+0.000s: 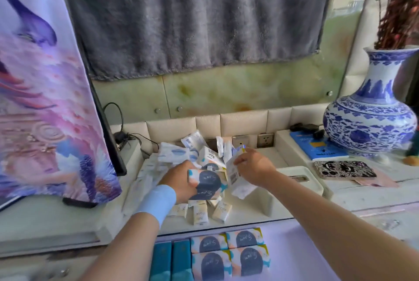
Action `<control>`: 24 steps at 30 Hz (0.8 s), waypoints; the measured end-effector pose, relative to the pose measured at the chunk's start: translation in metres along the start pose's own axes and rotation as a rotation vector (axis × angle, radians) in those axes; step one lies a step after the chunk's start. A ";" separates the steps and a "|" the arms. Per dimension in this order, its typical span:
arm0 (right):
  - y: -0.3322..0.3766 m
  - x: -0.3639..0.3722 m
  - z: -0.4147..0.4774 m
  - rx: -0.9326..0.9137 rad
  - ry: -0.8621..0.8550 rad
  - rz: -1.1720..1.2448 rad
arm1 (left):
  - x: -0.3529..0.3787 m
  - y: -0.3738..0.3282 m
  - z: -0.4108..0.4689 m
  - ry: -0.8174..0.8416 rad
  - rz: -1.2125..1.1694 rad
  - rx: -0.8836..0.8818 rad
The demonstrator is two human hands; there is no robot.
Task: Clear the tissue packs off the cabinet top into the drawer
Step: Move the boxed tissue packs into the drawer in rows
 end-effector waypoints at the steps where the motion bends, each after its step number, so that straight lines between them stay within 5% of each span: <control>1: 0.002 0.004 -0.013 -0.001 0.016 -0.001 | 0.009 0.002 -0.013 0.017 -0.015 -0.002; 10: -0.009 0.080 -0.110 -0.040 0.392 -0.264 | 0.070 0.039 -0.096 0.116 -0.036 -0.037; 24: -0.056 0.134 -0.145 0.112 0.632 -0.414 | 0.160 0.053 -0.108 0.411 0.080 0.010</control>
Point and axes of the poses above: each hand's wrist, its own z-axis towards the middle knuckle, its own x-axis out of the palm, y = z × x, the point moved 9 cm from there along z, towards the middle knuckle, and after that the axes turned 1 degree about y, right-handed, at the moved point
